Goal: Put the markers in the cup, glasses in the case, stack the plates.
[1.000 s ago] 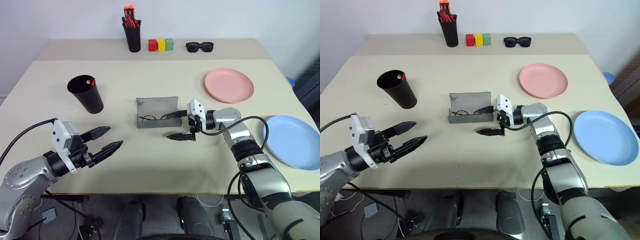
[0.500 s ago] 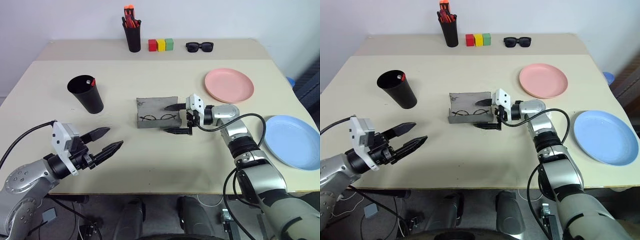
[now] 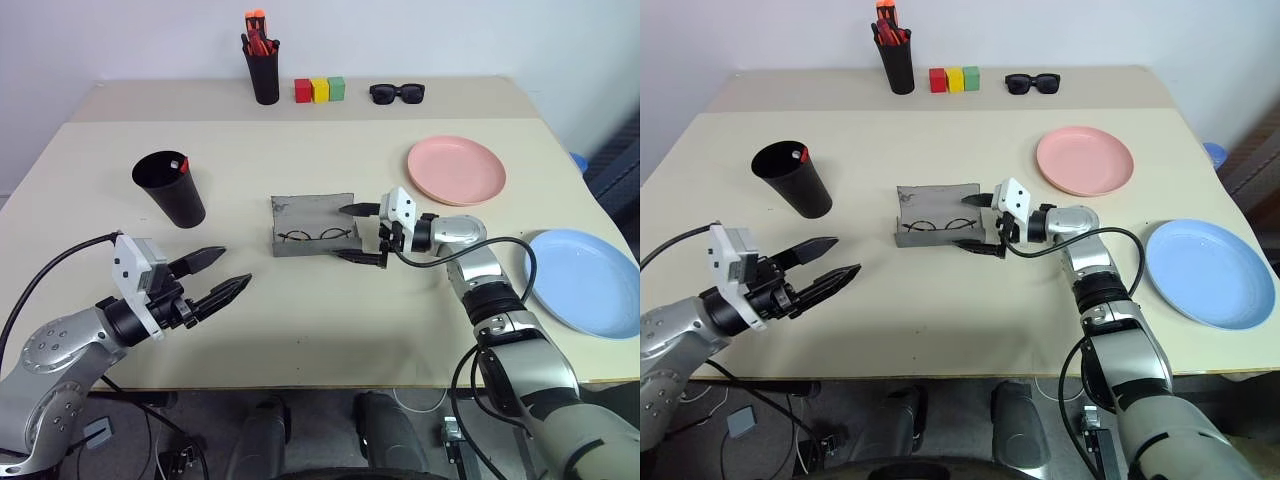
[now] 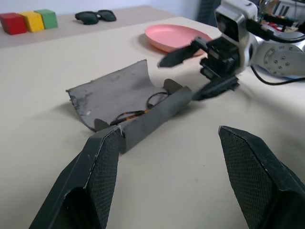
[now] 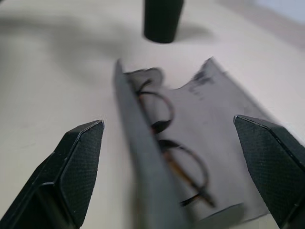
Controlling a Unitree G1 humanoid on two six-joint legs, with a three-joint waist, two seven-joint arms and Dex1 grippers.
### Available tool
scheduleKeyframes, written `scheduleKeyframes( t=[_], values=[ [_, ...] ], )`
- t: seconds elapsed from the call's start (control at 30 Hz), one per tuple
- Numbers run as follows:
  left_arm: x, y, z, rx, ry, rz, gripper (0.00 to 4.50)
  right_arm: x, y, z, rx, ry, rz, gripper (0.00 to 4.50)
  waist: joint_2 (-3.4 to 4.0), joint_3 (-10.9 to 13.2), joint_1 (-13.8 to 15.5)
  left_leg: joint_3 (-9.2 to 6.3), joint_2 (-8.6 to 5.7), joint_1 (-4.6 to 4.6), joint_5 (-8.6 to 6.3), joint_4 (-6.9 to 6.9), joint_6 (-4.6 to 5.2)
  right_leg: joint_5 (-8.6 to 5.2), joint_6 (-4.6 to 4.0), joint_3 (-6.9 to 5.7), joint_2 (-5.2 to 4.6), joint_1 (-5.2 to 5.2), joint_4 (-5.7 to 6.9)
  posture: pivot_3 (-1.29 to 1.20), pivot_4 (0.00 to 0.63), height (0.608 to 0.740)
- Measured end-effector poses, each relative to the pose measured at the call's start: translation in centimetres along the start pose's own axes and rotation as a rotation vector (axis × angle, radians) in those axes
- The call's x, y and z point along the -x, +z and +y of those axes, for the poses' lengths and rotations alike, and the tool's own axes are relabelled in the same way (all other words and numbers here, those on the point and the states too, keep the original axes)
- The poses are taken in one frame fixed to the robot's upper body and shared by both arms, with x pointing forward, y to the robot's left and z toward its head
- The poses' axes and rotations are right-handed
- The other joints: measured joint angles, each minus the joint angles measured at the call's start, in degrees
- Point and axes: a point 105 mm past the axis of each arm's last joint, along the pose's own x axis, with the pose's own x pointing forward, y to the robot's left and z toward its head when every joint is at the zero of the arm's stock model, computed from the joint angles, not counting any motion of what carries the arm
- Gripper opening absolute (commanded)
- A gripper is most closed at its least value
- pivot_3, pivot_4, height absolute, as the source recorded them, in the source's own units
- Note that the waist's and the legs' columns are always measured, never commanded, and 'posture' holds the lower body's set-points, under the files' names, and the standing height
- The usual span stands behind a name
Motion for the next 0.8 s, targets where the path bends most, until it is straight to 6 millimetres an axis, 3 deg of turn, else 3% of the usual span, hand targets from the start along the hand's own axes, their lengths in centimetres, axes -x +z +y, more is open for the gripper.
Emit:
scheduleKeyframes(
  t=[0.07, 0.13, 0.8],
  values=[
    [0.0, 0.0, 0.0, -0.002, 0.001, 0.001, 3.36, 0.0, 0.0, -0.1, 0.006, -0.005, 0.000, 4.44, 0.00, 0.0, 0.0, 0.00, 0.00, 0.00, 0.00, 0.00, 0.00, 0.00, 0.00, 0.00, 0.00, 0.00, 0.00, 0.00, 0.150, 0.740],
    [0.0, 0.0, 0.0, -0.002, 0.001, 0.001, 3.36, 0.0, 0.0, -0.1, 0.006, -0.009, 0.001, 3.95, 0.00, 0.0, 0.0, 0.00, 0.00, 0.00, 0.00, 0.00, 0.00, 0.00, 0.00, 0.00, 0.00, 0.00, 0.00, 0.00, 0.150, 0.740],
    [-0.1, -0.2, 0.2, -0.005, -0.002, 0.010, 3.36, 3.2, -2.3, 1.2, -0.012, -0.016, 0.088, 3.95, 0.00, 0.0, 0.1, 0.00, 0.00, 0.00, 0.00, 0.02, 0.00, 0.00, 0.00, 0.00, 0.00, 0.05, -0.04, 0.00, 0.150, 0.740]
  ],
)
